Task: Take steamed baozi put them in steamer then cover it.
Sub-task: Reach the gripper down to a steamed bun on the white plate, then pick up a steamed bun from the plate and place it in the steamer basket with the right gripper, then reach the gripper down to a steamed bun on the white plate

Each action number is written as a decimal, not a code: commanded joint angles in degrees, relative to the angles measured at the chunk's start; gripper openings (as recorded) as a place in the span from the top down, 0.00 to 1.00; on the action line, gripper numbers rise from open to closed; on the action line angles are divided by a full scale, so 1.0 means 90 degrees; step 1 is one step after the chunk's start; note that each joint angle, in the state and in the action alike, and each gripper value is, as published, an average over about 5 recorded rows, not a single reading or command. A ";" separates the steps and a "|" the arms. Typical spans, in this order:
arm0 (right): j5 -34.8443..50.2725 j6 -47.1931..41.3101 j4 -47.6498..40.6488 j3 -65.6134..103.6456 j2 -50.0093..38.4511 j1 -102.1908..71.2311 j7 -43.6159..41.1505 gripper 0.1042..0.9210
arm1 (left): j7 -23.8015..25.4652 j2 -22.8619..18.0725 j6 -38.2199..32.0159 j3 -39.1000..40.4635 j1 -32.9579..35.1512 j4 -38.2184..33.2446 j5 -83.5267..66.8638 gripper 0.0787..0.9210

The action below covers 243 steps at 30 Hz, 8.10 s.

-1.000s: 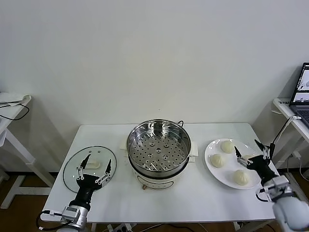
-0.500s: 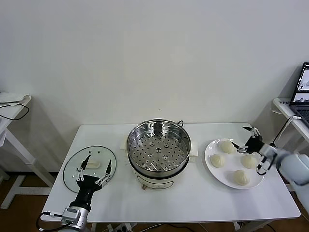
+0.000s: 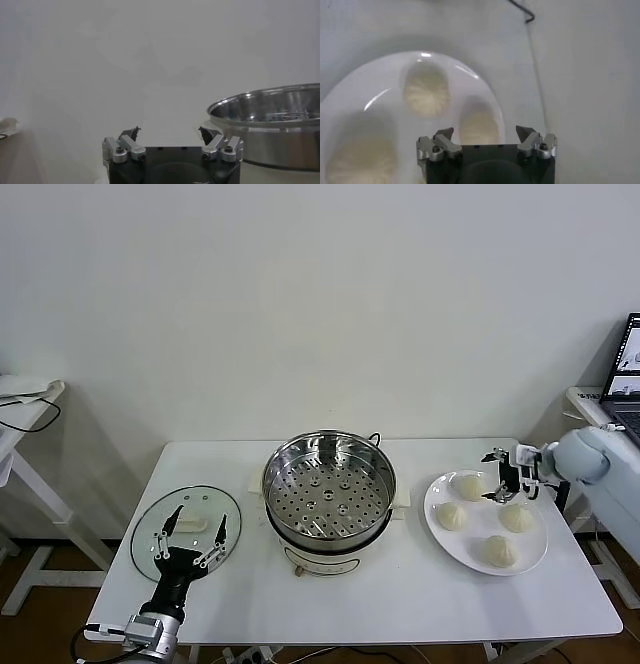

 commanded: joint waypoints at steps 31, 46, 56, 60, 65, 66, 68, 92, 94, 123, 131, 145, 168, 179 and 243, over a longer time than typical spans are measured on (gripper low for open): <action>-0.1750 0.0304 -0.2571 -0.0122 0.1910 0.0498 -0.0422 0.12 | 0.0020 0.0017 -0.0023 -0.0064 0.0014 0.0090 -0.0006 0.12; -0.1948 0.0348 -0.2674 -0.0074 0.2001 0.0475 -0.0341 0.19 | 0.0029 0.0007 -0.0054 -0.0068 0.0033 0.0114 -0.0005 0.12; -0.1962 0.0408 -0.2647 -0.0069 0.2006 0.0467 -0.0279 0.27 | 0.0031 0.0004 -0.0070 -0.0067 0.0046 0.0129 -0.0005 0.12; -0.1827 0.0457 -0.2386 -0.0193 0.1822 0.0484 -0.0373 0.28 | 0.0030 0.0005 -0.0068 -0.0060 0.0043 0.0123 -0.0006 0.12; -0.1185 0.0712 -0.1637 -0.0667 0.1265 0.0713 -0.0609 0.28 | 0.0024 0.0005 -0.0055 -0.0038 0.0039 0.0097 -0.0006 0.12; -0.0988 0.0801 -0.1393 -0.0820 0.1101 0.0821 -0.0669 0.28 | 0.0023 0.0006 -0.0051 -0.0033 0.0040 0.0087 -0.0006 0.12; -0.0562 0.0970 -0.0792 -0.1159 0.0709 0.1107 -0.0809 0.28 | 0.0018 0.0008 -0.0041 -0.0022 0.0040 0.0065 -0.0005 0.12; 0.1470 0.3790 0.2888 -0.5169 0.1076 0.5729 -0.1302 0.28 | 0.0031 0.0110 -0.0047 -0.0274 0.0220 -0.0196 -0.0010 0.12; 0.1347 0.4002 0.2815 -0.5233 0.1383 0.5697 -0.1144 0.28 | 0.0032 0.0118 -0.0048 -0.0299 0.0219 -0.0197 -0.0017 0.12; -0.0553 0.5424 0.0389 -0.4306 0.3598 0.3587 -0.0384 0.29 | 0.0104 0.0229 -0.0044 -0.0690 0.0146 -0.0077 -0.0208 0.12; -0.0983 0.5514 -0.0125 -0.4058 0.3771 0.3192 -0.0301 0.29 | 0.0110 0.0226 -0.0074 -0.0698 0.0175 -0.0087 -0.0208 0.12; -0.1529 0.5416 -0.0426 -0.3767 0.3948 0.2918 0.0013 0.28 | 0.0131 0.0217 -0.0124 -0.0697 0.0183 -0.0033 -0.0208 0.12; 0.2602 0.1516 0.2384 -0.4849 0.0303 0.5119 -0.1151 0.12 | 0.0122 0.0215 -0.0161 -0.0572 0.0334 -0.0177 -0.0106 0.12; 0.2530 -0.0745 0.2491 -0.4455 -0.1052 0.3489 -0.1153 0.12 | 0.0119 0.0221 -0.0255 -0.0434 0.0368 -0.0163 -0.0028 0.12; 0.0568 -0.0692 0.0007 -0.1524 0.0714 0.0188 -0.0426 0.12 | 0.0088 0.0145 -0.0275 -0.0417 0.0294 0.0015 0.0006 0.12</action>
